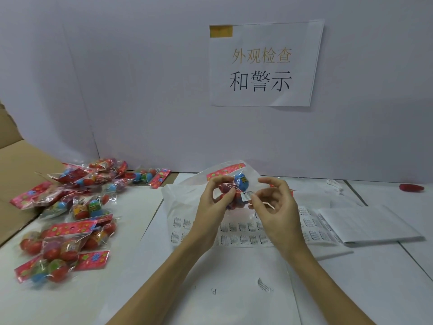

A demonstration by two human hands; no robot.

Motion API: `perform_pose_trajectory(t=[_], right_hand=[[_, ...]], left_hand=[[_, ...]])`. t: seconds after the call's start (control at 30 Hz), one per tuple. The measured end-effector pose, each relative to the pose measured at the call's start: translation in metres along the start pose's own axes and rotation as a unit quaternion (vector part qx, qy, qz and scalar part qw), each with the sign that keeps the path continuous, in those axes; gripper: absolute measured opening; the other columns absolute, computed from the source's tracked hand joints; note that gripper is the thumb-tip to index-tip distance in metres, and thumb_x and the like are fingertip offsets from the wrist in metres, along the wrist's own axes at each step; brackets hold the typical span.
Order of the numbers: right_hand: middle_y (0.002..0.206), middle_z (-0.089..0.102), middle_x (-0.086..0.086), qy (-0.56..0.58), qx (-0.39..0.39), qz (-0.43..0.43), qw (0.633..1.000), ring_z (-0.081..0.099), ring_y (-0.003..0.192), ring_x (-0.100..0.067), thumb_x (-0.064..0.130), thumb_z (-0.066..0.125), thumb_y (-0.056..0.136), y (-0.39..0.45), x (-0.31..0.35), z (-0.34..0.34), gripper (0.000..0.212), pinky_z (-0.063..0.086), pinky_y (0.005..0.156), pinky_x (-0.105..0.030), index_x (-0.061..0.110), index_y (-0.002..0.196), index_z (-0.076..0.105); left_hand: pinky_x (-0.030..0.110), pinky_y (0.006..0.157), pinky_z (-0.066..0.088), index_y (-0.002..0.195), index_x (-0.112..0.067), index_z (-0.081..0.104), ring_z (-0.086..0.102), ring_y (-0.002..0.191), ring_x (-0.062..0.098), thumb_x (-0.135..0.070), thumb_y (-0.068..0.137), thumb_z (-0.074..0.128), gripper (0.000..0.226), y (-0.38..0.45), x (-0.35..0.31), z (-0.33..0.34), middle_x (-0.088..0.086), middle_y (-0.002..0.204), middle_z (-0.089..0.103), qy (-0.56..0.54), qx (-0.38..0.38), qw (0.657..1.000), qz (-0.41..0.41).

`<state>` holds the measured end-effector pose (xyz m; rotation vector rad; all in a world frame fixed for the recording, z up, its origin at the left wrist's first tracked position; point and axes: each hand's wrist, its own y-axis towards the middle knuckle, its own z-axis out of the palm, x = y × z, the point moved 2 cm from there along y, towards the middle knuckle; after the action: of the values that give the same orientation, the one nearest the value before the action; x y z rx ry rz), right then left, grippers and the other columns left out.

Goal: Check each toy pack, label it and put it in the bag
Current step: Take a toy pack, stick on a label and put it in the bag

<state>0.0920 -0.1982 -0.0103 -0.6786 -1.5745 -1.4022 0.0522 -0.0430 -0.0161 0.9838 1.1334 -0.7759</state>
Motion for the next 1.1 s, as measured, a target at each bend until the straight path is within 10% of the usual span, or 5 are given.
perform_pose_trajectory(t=[0.87,1.1], right_hand=[[0.086,0.068,0.000,-0.010,0.012,0.003,1.000,0.071,0.079,-0.019,0.004,0.072,0.094,0.000,0.000,-0.002,0.034,0.059,0.075,-0.024,0.020,0.122,0.060],[0.113,0.051,0.006,-0.250,-0.062,-0.054,0.965,0.063,0.089,-0.008,0.026,0.077,0.092,0.002,-0.004,-0.009,0.046,0.053,0.068,-0.011,0.025,0.129,0.050]], left_hand=[[0.026,0.081,0.061,0.121,-0.030,0.062,0.075,0.101,0.020,-0.018,0.087,0.084,0.042,-0.008,-0.012,0.004,-0.006,0.113,0.072,-0.020,0.030,0.999,0.030],[0.038,0.089,0.063,0.122,-0.029,0.061,0.073,0.107,0.021,-0.016,0.086,0.084,0.044,-0.007,-0.011,0.006,0.000,0.126,0.066,0.007,0.023,0.999,0.031]])
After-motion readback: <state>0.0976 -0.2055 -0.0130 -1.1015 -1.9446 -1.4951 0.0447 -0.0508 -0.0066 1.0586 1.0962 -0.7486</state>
